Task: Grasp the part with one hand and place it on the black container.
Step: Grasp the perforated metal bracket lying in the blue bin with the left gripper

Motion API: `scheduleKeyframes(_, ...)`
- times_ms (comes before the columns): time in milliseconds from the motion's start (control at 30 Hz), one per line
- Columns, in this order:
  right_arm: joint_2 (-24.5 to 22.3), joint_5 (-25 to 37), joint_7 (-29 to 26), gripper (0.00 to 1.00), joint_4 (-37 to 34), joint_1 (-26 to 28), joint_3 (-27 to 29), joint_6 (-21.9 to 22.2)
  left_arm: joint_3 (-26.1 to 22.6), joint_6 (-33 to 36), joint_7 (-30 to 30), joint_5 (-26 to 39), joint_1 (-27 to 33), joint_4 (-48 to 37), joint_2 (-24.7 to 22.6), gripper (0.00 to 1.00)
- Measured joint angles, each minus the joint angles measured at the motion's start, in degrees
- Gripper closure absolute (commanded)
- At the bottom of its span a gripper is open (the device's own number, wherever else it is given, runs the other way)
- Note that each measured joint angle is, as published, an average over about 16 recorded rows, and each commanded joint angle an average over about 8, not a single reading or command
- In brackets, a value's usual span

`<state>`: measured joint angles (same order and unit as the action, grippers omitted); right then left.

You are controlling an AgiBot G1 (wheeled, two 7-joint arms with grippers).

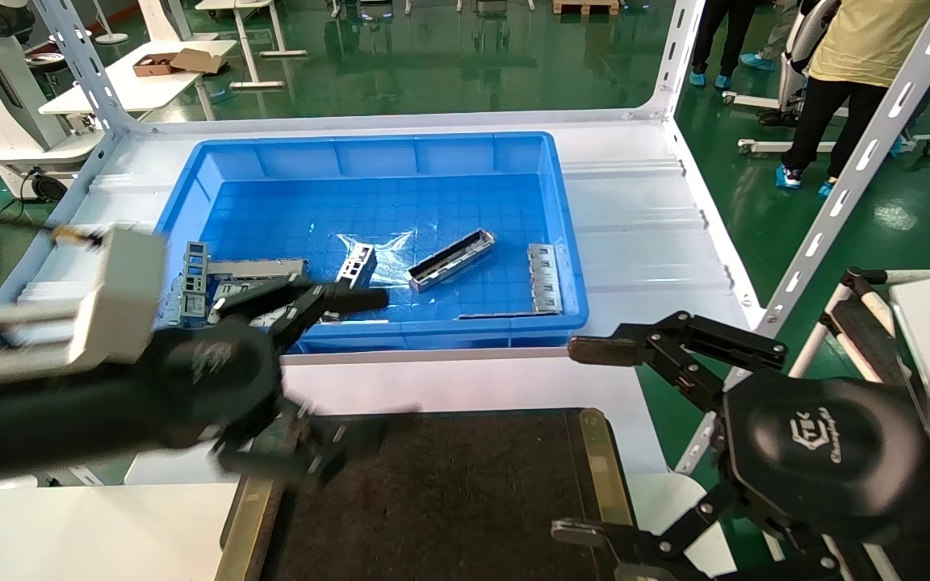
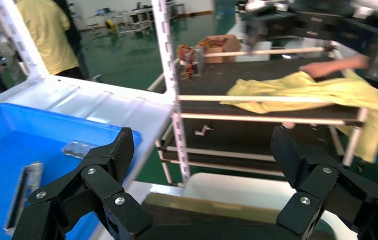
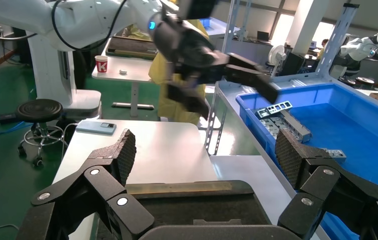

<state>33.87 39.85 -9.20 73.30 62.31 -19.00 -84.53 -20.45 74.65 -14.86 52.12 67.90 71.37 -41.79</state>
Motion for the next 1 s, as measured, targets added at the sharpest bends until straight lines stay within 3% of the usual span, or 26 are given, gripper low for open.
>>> scheduleKeyframes(433, -0.01, -0.01, 0.01, 0.00, 0.00, 0.01, -0.02, 0.01, -6.01, -11.08, -0.70, 12.83, 10.73, -14.08, -12.37, 0.00)
scheduleKeyframes(1000, -0.02, -0.03, 0.02, 0.00, 0.00, 0.01, -0.05, 0.02, -11.01, -23.04, 11.40, 23.98, 23.45, -44.75, -29.84, 0.00)
